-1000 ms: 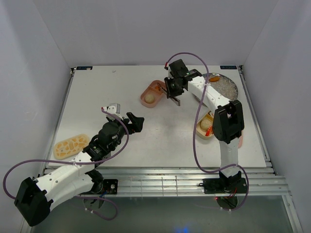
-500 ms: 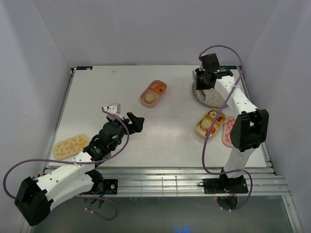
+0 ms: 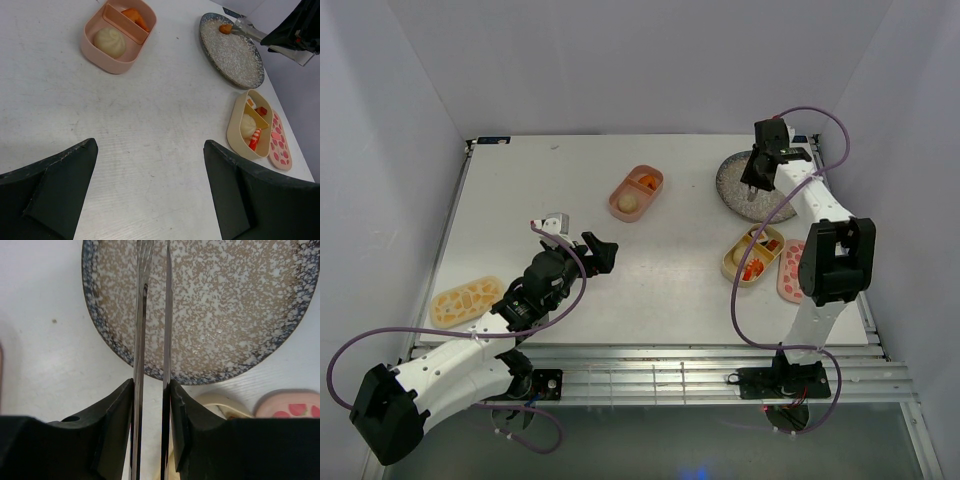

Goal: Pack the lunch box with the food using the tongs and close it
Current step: Pick up the fake food from the plate.

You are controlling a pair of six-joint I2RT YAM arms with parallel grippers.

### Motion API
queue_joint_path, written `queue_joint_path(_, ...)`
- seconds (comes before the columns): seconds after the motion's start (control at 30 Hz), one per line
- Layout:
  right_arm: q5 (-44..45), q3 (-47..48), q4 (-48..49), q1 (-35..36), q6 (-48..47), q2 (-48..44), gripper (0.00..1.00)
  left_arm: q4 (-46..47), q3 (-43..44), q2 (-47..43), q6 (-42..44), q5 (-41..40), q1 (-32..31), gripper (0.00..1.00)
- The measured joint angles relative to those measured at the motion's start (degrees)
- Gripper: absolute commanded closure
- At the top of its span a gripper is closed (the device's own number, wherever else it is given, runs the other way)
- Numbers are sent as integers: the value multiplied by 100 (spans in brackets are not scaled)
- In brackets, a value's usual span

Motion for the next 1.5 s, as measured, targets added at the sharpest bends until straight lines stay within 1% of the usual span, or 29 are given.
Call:
queue_joint_path(0.07, 94, 0, 120, 20, 249, 52, 63, 0, 0, 0, 0, 13, 0, 2)
queue_joint_path(0.17, 234, 0, 249, 22, 557, 131, 64, 0, 0, 0, 0, 17, 0, 2)
queue_joint_path(0.5, 577, 13, 483, 33, 1082, 507, 59, 0, 0, 13, -13, 39, 0, 2)
queue_joint_path(0.67, 680, 101, 507, 39, 1233, 525, 56, 0, 0, 59, -13, 39, 0, 2)
queue_joint_path(1.13, 852, 142, 859, 90, 1436, 533, 54, 2, 0, 149, -11, 39, 0, 2)
queue_joint_path(1.5, 1003, 481, 933, 107, 1561, 964, 53, 0, 0, 229, -13, 44, 0, 2)
